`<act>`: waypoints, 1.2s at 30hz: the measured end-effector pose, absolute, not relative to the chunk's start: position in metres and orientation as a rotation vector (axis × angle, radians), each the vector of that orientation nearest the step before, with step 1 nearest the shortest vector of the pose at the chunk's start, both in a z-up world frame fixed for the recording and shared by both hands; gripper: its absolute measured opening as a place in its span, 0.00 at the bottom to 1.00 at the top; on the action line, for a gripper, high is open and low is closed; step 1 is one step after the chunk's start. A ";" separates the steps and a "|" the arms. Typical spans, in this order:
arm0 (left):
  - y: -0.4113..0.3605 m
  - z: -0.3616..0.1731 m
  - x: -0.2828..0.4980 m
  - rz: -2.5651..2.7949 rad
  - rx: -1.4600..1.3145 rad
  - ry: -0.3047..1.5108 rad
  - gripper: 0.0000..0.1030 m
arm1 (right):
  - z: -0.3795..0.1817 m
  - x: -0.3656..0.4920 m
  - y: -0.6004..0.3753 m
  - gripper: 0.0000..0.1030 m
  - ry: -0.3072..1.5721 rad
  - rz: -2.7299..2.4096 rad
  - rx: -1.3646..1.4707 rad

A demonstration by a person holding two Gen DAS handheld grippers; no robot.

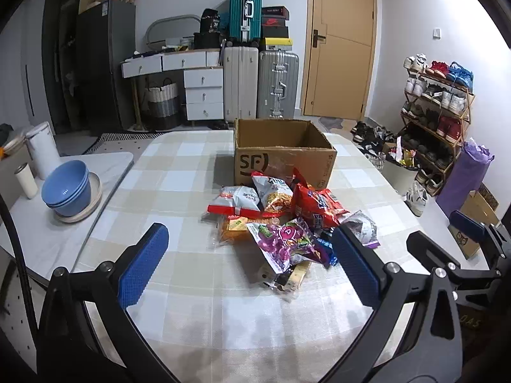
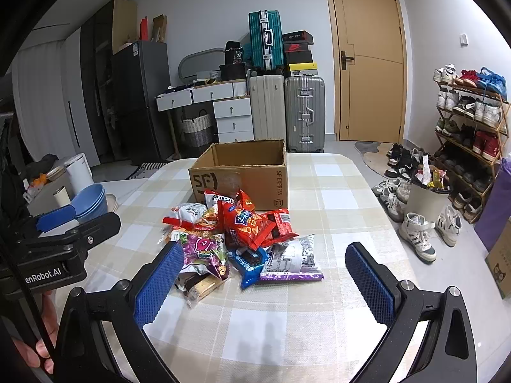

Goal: Organize snacks

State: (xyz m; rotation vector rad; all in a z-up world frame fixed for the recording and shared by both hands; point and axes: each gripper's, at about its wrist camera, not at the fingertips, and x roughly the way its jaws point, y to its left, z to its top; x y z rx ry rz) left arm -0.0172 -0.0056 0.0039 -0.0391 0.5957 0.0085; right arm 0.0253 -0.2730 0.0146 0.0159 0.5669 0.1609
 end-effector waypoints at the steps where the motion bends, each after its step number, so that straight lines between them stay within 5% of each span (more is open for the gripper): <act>1: -0.006 0.003 -0.017 0.011 -0.037 0.598 0.99 | 0.015 0.026 -0.273 1.00 0.569 0.161 0.016; 36: -0.006 -0.007 -0.013 -0.021 -0.067 0.642 0.99 | 0.014 0.023 -0.269 1.00 0.552 0.197 0.011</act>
